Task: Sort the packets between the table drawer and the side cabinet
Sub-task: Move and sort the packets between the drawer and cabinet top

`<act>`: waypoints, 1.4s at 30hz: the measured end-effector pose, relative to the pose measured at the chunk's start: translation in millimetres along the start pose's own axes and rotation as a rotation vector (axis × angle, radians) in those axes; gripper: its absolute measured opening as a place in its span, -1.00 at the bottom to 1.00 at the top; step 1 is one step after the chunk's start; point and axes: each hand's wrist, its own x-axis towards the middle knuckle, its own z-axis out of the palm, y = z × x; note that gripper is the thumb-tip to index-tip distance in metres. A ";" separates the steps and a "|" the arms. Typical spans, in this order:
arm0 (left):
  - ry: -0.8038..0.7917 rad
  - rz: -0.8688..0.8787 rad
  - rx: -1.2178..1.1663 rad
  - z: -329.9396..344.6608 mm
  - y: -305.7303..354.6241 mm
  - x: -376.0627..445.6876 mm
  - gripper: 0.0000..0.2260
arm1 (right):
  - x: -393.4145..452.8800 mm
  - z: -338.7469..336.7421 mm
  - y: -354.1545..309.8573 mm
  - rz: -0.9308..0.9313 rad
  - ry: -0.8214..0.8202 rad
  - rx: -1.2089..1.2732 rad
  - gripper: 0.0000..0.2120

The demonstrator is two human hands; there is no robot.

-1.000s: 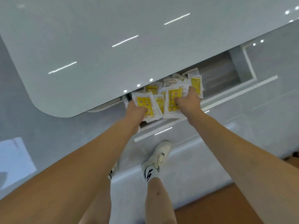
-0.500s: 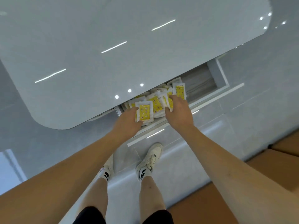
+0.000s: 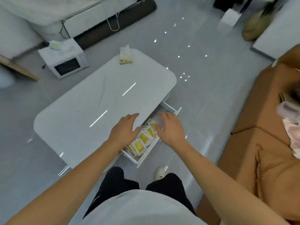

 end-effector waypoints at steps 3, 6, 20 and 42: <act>0.005 0.152 0.028 -15.9 24.5 -25.2 -0.46 | -49.4 -32.3 -10.3 0.061 0.119 -0.009 -0.54; -0.042 0.338 0.150 -15.7 48.2 -44.1 -0.47 | -111.4 -42.8 -9.2 0.172 0.161 -0.081 -0.52; -0.332 1.047 0.369 153.3 241.0 -232.1 -0.44 | -505.4 -28.9 71.6 0.915 0.490 0.011 -0.45; -0.851 1.698 0.536 563.0 463.7 -768.4 -0.47 | -1158.1 93.2 155.0 1.858 0.743 0.369 -0.43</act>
